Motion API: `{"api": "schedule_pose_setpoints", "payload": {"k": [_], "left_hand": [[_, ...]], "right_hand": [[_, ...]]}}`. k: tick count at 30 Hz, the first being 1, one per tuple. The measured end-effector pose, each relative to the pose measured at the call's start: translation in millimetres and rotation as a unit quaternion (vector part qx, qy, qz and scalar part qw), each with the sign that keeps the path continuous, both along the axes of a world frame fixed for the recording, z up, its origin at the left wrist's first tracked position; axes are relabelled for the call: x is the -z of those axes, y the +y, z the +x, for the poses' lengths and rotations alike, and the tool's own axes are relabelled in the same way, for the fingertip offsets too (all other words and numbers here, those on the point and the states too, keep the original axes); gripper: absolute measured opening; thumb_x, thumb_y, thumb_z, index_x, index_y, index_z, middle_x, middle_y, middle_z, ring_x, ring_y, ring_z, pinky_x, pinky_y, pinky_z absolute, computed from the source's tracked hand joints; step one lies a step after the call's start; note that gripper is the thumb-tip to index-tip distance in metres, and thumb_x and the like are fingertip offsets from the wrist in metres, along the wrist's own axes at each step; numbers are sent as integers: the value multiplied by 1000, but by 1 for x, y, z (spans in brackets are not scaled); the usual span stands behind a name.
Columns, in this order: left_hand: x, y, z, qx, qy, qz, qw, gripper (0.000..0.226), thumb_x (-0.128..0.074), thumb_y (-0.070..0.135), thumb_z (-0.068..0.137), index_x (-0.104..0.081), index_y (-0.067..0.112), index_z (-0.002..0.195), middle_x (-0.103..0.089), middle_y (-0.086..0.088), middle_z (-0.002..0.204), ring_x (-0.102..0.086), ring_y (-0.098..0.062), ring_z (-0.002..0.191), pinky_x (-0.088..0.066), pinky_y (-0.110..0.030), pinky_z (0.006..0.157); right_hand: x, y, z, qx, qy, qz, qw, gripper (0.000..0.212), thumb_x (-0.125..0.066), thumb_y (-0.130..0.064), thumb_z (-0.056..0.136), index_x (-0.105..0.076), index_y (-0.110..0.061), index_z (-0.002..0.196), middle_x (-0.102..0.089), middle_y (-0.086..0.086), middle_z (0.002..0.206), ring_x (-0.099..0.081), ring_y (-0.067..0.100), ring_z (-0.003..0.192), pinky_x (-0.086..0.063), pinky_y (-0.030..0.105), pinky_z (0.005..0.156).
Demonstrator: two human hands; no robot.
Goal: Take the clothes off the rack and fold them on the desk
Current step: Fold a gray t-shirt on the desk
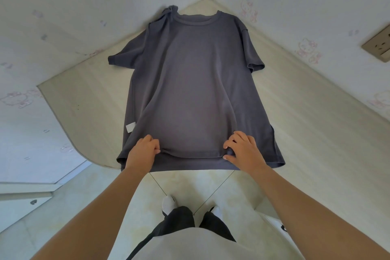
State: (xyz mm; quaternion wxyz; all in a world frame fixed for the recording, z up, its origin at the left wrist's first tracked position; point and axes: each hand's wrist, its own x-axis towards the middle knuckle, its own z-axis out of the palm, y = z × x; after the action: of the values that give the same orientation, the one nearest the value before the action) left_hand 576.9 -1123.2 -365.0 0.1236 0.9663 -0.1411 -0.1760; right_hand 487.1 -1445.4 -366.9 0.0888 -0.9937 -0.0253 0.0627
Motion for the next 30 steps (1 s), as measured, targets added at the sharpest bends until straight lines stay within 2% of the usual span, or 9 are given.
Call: {"api": "schedule_pose_setpoints", "payload": {"k": [4,7,10,13,17,19,21,24,30], "left_hand": [[-7,-6,0,-71,11,-79,994,21,-45,14,100,-43,18,80,-52,-1,83,-50,-20,76,-48,-36,73],[-25,-17,-4,-116,-17,-127,985,17,-38,18,102,-41,15,86,-49,0,78,-48,-19,72,-43,-33,69],[-46,-21,-12,-123,-84,-149,978,16,-34,25,102,-43,18,92,-52,2,85,-53,-18,75,-42,-26,72],[-48,-13,-31,18,-153,-143,978,30,-29,34,101,-51,17,91,-51,5,83,-49,-14,72,-38,-25,69],[-15,1,-54,190,17,11,982,42,-27,56,95,-53,26,109,-54,11,106,-49,-6,88,-45,-19,86],[-6,6,-59,148,64,12,987,34,-38,56,95,-54,28,106,-55,12,106,-52,-6,88,-45,-17,88],[-4,10,-61,90,56,-19,994,26,-41,48,97,-56,27,102,-58,11,102,-55,-7,86,-49,-21,86],[1,16,-58,39,-85,-50,994,23,-48,28,99,-61,18,115,-60,1,116,-58,-17,99,-51,-30,91],[17,20,-50,-3,-12,60,998,50,-33,35,102,-33,19,149,-24,-5,158,-25,-28,145,-31,-43,114]], "right_hand": [[-1,11,0,4,-27,6,1000,7,-72,-26,83,-65,-26,83,-65,-8,94,-57,17,104,-42,38,91],[-18,18,9,144,6,148,978,13,-47,-23,100,-57,-23,92,-62,-6,90,-50,11,91,-34,32,96],[-42,18,7,193,-62,255,946,17,-39,-28,103,-53,-21,96,-59,-6,85,-53,13,81,-45,29,77],[-46,13,-16,130,-133,195,963,31,-35,-37,101,-58,-17,98,-55,-10,84,-52,13,76,-41,25,67],[-8,-1,-42,-63,102,67,991,41,-37,-53,92,-57,-23,110,-56,-10,100,-56,16,94,-43,32,81],[1,-6,-46,-14,126,106,986,31,-52,-52,91,-60,-26,106,-53,-15,101,-52,7,94,-41,27,87],[2,-11,-49,61,33,188,980,21,-54,-43,93,-62,-25,100,-54,-15,98,-54,5,87,-45,24,81],[4,-34,-54,139,-90,154,974,16,-52,-22,97,-61,-19,109,-58,-5,112,-56,19,98,-49,36,85],[18,-86,-78,89,62,-33,994,58,-20,-45,97,-45,-20,144,-44,2,149,-47,25,133,-52,39,91]]}}
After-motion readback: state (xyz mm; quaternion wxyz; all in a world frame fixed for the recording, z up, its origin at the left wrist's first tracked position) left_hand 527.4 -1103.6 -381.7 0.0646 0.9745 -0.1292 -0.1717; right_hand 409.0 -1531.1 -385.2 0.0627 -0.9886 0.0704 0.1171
